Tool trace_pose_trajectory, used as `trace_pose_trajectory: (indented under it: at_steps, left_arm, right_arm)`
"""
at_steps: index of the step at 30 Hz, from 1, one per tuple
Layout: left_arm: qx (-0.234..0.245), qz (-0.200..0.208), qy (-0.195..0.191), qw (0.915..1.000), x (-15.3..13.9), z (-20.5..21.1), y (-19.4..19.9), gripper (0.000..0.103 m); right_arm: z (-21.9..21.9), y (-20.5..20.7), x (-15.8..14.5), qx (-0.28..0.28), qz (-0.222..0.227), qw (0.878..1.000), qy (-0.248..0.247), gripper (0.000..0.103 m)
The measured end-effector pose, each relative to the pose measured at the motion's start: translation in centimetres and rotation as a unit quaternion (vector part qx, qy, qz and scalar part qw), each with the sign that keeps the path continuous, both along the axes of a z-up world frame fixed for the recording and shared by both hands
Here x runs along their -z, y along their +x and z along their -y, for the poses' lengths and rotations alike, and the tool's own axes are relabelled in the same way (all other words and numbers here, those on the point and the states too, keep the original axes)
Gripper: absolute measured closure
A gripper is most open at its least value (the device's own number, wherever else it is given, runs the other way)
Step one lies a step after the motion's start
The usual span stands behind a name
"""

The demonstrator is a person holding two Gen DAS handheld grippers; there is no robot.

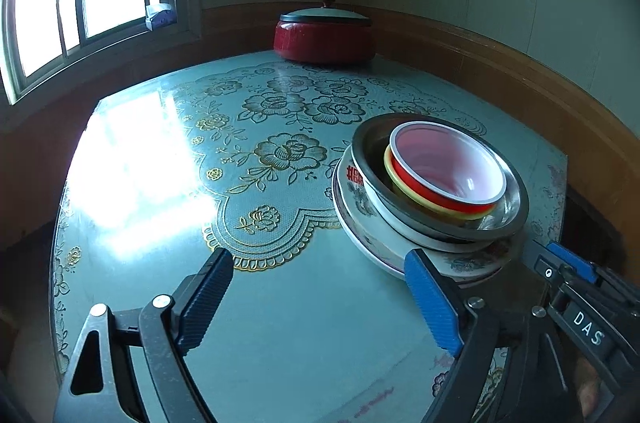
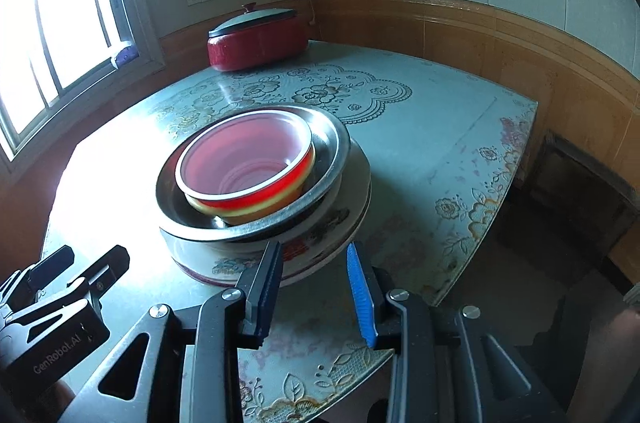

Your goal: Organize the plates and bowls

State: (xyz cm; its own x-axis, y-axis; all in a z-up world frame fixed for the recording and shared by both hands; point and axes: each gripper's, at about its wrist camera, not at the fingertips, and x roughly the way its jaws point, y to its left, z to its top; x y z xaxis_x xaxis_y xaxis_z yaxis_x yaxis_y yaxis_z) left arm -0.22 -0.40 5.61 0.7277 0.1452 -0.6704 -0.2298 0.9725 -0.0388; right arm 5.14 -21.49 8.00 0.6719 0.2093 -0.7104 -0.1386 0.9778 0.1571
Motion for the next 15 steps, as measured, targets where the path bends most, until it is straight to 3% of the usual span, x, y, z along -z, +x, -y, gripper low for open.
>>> trace_pose_trajectory:
  at_steps: [4, 15]
  left_arm:
    - [-0.001, 0.008, -0.009, 0.9999, -0.15, -0.29, -0.22, 0.000]
    - [0.025, 0.036, -0.002, 0.9990, -0.78, -0.08, -0.56, 0.000]
  right_arm:
    - [-0.31, -0.12, -0.02, 0.001, 0.003, 1.000, 0.000, 0.070]
    - [-0.89, -0.13, -0.44, 0.009, 0.010, 1.000, 0.000, 0.070]
